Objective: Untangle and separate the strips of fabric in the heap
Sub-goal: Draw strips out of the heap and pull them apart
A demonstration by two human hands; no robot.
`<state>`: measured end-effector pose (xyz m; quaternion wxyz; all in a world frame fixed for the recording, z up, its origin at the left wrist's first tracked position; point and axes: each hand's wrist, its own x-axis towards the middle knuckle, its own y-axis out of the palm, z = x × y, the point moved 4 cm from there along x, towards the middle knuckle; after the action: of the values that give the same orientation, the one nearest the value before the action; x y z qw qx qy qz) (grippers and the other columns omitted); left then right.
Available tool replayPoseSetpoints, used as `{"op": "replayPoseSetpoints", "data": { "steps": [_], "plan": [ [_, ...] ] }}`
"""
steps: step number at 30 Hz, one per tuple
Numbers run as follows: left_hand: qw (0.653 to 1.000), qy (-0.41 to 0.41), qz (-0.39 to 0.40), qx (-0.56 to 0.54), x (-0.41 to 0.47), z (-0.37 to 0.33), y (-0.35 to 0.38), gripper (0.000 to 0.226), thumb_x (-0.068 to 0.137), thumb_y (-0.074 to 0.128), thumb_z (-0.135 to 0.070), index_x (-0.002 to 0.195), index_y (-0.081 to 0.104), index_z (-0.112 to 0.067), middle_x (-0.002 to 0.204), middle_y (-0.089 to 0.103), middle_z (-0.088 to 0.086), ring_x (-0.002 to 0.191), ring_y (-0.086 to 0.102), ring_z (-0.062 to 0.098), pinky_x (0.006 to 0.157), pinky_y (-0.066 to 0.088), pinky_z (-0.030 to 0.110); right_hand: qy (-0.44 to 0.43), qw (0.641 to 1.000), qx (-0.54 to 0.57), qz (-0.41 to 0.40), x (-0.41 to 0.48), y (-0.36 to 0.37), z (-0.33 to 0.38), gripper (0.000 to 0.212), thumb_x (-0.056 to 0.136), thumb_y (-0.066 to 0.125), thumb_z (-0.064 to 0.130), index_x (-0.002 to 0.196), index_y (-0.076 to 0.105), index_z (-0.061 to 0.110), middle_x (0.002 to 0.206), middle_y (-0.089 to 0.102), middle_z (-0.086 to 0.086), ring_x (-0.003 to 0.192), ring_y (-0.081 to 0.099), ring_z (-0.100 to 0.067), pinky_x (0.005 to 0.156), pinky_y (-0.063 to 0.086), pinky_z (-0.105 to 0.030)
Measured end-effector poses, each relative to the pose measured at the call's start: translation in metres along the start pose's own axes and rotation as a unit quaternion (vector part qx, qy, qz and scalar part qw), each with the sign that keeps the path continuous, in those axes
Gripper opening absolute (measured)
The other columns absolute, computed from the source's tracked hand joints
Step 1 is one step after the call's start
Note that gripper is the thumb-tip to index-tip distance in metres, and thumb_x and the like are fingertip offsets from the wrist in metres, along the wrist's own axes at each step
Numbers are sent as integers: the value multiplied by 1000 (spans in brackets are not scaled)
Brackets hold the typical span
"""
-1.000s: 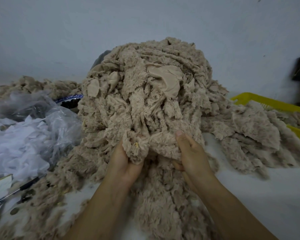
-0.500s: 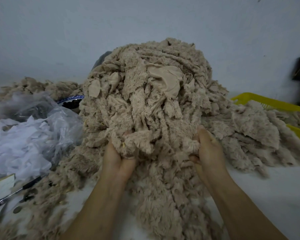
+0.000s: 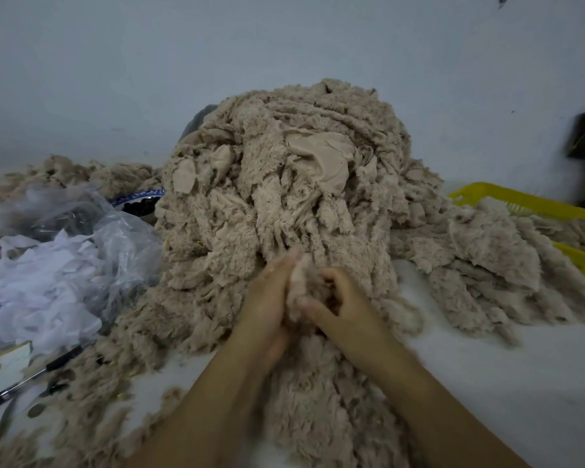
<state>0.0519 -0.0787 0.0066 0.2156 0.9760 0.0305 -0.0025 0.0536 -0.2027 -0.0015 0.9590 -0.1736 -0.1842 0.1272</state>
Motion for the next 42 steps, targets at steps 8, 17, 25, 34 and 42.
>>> {"op": "replayPoseSetpoints", "data": {
  "steps": [8, 17, 25, 34, 42],
  "plan": [
    [987, 30, 76, 135, 4, 12, 44, 38, 99, 39, -57, 117, 69, -41, 122, 69, -12, 117, 63, 8, 99, 48, 31, 124, 951, 165, -230, 11, -51, -21, 14, 97, 48, 44, 90, 57, 36, 69, 63, 4, 57, 60, -6, 50, 47, -22],
    [770, 202, 145, 587, 34, 71, 77, 27, 102, 50, -25, 121, 64, -13, 122, 56, 3, 115, 49, 17, 98, 38, 27, 272, 742, 519, -326, 2, -86, -70, 31, 106, 38, 27, 103, 57, 3, 90, 55, -9, 78, 57, -18, 62, 52, -24],
    [717, 277, 114, 629, 35, 80, 75, 27, 98, 52, -19, 115, 67, -4, 121, 59, 11, 111, 52, 26, 96, 42, 37, 328, 849, 380, -167, 47, -92, -86, 23, 104, 42, 15, 109, 58, -1, 95, 62, -12, 85, 61, -21, 69, 53, -26],
    [695, 257, 89, 666, 42, 84, 81, 27, 102, 46, -22, 117, 62, -5, 119, 54, 10, 110, 48, 26, 95, 41, 40, 259, 879, 163, -365, 50, -205, -119, 40, 103, 38, 23, 137, 48, 6, 129, 53, -14, 77, 50, -14, 87, 38, -31],
    [697, 243, 77, 670, 47, 79, 84, 28, 102, 44, -16, 120, 63, -5, 121, 56, 10, 110, 51, 25, 95, 41, 37, 201, 942, 15, -267, 34, -117, -94, 26, 102, 40, 26, 104, 63, 12, 87, 55, -6, 76, 48, -19, 76, 39, -34]
  ]
}}
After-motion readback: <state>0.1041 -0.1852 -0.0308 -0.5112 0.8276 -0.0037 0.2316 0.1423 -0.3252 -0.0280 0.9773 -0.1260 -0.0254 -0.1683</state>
